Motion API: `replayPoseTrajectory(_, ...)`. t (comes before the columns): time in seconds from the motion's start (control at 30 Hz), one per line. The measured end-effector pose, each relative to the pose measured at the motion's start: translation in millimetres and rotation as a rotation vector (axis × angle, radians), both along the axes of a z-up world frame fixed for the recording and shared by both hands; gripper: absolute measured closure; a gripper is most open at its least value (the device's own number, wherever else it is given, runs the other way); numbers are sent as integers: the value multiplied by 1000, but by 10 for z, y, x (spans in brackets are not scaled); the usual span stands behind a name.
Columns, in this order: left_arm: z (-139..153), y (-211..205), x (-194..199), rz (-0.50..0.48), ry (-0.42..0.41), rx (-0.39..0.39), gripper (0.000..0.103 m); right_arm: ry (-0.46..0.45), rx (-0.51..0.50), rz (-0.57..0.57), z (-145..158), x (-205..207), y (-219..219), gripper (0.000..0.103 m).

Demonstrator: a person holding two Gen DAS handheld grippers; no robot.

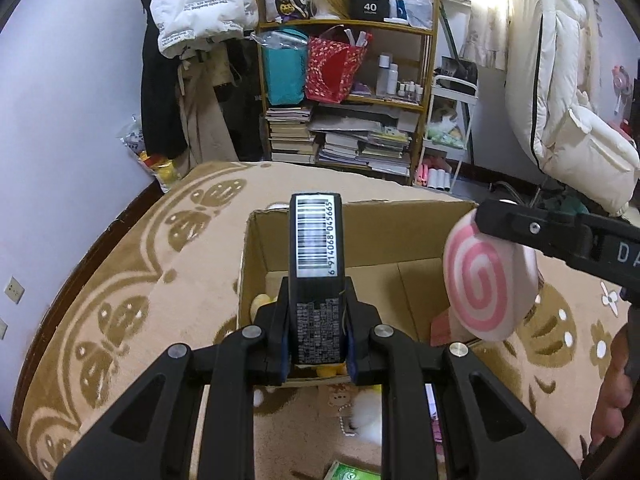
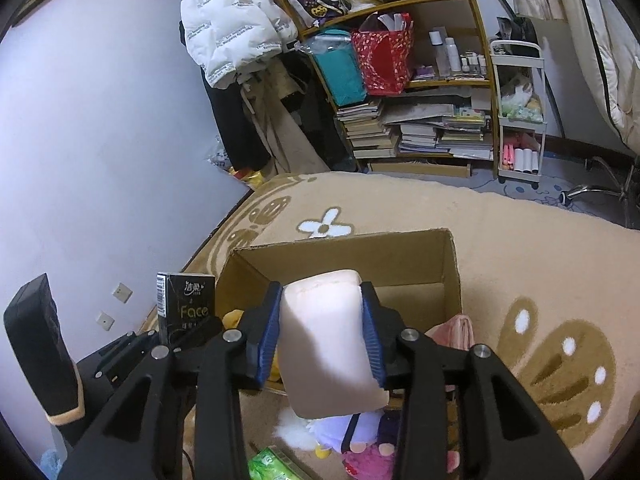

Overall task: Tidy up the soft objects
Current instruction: 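Carry the tissue pack with the left tool while the right tool carries the swirl cushion over the box, then open the left tool to drop the black tissue pack while the right tool drops the swirl cushion, then lower the left tool toward the green tissue pack while the right tool lowers toward the pink bear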

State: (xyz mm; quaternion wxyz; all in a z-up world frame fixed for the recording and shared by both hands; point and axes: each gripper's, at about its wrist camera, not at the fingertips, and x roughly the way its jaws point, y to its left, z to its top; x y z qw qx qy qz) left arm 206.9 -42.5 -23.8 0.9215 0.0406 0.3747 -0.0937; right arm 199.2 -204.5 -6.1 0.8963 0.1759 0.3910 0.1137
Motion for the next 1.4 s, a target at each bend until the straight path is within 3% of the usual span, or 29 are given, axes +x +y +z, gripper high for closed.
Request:
replayPoseTrajectory(0.2,-99,-66,17,4,50,53,80,40,22,6,-97,52,8,56)
replayPoseTrajectory(0.27,-107,-74,-7,2,54,58,73,43,59,12,-128,40,-11,54)
replayPoseTrajectory(0.33,-101,-73,-21,8,51,63,43,41,60,-2,-130,28,-22,47)
replayPoseTrajectory(0.47,-46,-31,-68,25,22,51,27,21,65,-15,-80,-11,-62,32)
replayPoseTrajectory(0.53,-44,-16,-74,31,36,61,12,18,69,-15,-50,-28,-68,26)
replayPoseTrajectory(0.63,-30,-6,-127,9,41,51,5,-7,44,-28,37,-88,-87,17)
replayPoseTrajectory(0.8,51,-9,-222,-1,22,70,2,-45,11,-28,158,-216,-136,0)
replayPoseTrajectory(1.03,176,-3,-361,-3,17,89,0,-27,-33,-52,181,-392,-238,0)
replayPoseTrajectory(1.4,230,27,-696,14,16,144,0,-13,-14,-37,151,-708,-271,0)
